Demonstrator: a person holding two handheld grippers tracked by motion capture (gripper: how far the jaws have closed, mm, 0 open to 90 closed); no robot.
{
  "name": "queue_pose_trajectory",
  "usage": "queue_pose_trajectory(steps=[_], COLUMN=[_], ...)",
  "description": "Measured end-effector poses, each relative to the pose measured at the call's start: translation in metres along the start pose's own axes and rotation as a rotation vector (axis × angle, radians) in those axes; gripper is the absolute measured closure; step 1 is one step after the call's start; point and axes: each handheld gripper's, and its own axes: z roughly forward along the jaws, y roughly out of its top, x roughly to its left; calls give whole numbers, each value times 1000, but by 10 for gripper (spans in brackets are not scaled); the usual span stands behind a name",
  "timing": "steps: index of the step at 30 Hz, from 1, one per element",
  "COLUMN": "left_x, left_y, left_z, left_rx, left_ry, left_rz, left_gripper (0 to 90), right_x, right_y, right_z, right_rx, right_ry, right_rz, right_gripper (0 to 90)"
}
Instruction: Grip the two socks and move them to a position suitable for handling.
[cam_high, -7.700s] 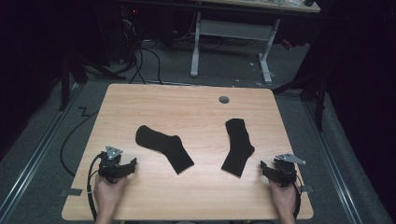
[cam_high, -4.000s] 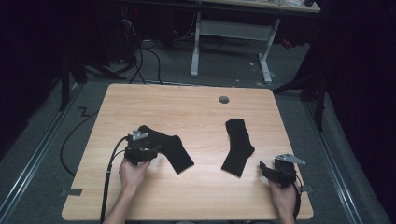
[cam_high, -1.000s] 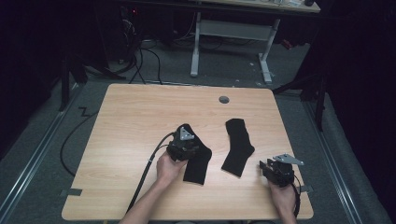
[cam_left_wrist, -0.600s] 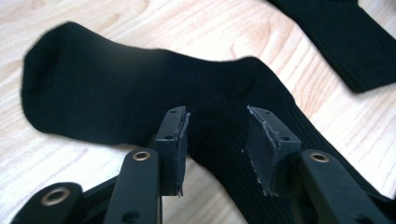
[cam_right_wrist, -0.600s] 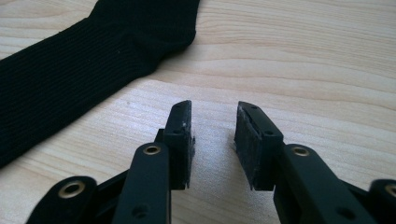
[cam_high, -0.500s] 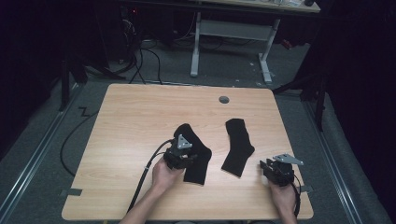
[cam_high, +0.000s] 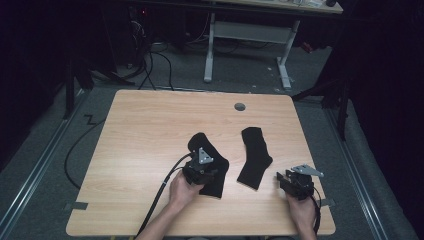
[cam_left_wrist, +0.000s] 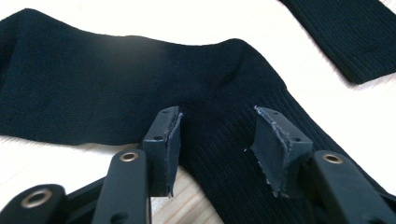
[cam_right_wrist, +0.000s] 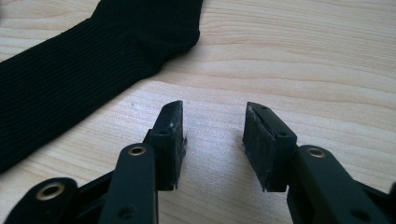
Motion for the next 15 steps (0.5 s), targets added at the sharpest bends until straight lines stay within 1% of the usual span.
queue_pose_trajectory(steps=[6, 8, 10, 15], left_x=[-4, -7, -9, -11], left_y=[-2, -2, -1, -3], left_z=[0, 0, 0, -1], left_rx=[-8, -2, 4, -5], left_ry=[12, 21, 26, 25], left_rz=[-24, -23, -23, -36], left_gripper=[438, 417, 407, 392], right_x=[1, 2, 2, 2], right_y=[0, 1, 1, 1], right_z=[0, 1, 1, 1], right_rx=[2, 2, 2, 2], right_ry=[-2, -2, -3, -2], right_rz=[4, 3, 0, 4], right_gripper=[555, 549, 546, 537])
